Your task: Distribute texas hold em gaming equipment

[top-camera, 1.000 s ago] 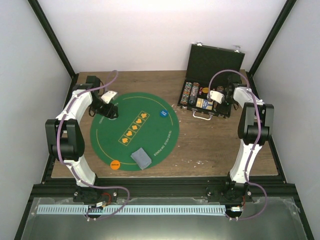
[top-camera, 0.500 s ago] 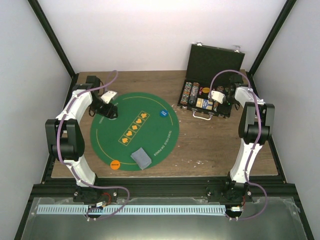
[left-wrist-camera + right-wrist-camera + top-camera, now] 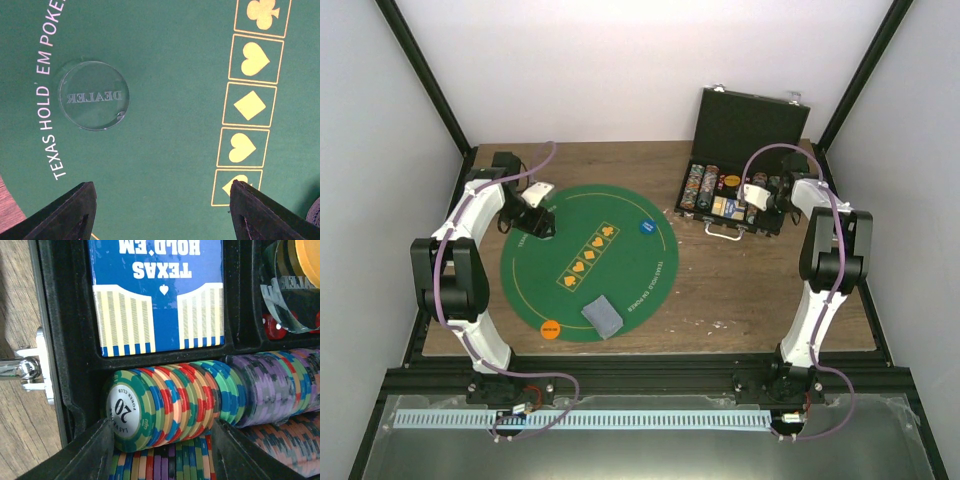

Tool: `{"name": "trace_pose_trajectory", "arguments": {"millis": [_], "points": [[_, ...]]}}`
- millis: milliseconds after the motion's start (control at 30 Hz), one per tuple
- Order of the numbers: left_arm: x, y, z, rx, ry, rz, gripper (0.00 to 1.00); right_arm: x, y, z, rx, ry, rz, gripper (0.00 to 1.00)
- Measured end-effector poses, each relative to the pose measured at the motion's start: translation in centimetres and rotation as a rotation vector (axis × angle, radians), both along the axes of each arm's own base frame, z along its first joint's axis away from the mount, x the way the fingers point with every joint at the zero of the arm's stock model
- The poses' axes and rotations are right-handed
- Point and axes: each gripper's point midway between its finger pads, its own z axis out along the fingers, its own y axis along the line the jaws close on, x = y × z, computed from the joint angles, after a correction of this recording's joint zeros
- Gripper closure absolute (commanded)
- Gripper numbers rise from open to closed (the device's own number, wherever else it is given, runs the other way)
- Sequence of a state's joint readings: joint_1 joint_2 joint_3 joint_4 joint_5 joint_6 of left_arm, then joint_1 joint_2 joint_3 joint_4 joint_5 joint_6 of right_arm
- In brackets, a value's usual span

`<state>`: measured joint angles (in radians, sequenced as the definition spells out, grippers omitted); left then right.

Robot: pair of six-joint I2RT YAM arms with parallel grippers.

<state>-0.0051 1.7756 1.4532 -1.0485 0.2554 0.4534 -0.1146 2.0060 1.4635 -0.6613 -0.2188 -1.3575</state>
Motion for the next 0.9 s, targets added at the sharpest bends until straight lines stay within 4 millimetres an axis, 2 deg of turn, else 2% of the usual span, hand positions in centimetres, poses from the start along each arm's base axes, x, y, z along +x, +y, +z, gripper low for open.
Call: {"name": "trace_pose_trajectory", "arguments": {"millis": [267,467,600,900], "points": [[-0.1,0.0,-0.1,0.000,0.003,0.000,0.25,0.0,0.3,0.2,0.012,-0.004,0.021,0.46],[-0.1,0.0,-0.1,0.001,0.005,0.000,0.25,0.2,1.2,1.0,0.077,0.006,0.044,0.42],[-0.2,0.1,-0.3,0.003,0.008,0.000,0.25,0.6,1.6,0.1,0.119,0.040,0.051,0.41],[-0.3,0.2,-0.4,0.012,0.012,0.001,0.26,0.5,1.7,0.0,0.137,0.063,0.052,0.41]]}}
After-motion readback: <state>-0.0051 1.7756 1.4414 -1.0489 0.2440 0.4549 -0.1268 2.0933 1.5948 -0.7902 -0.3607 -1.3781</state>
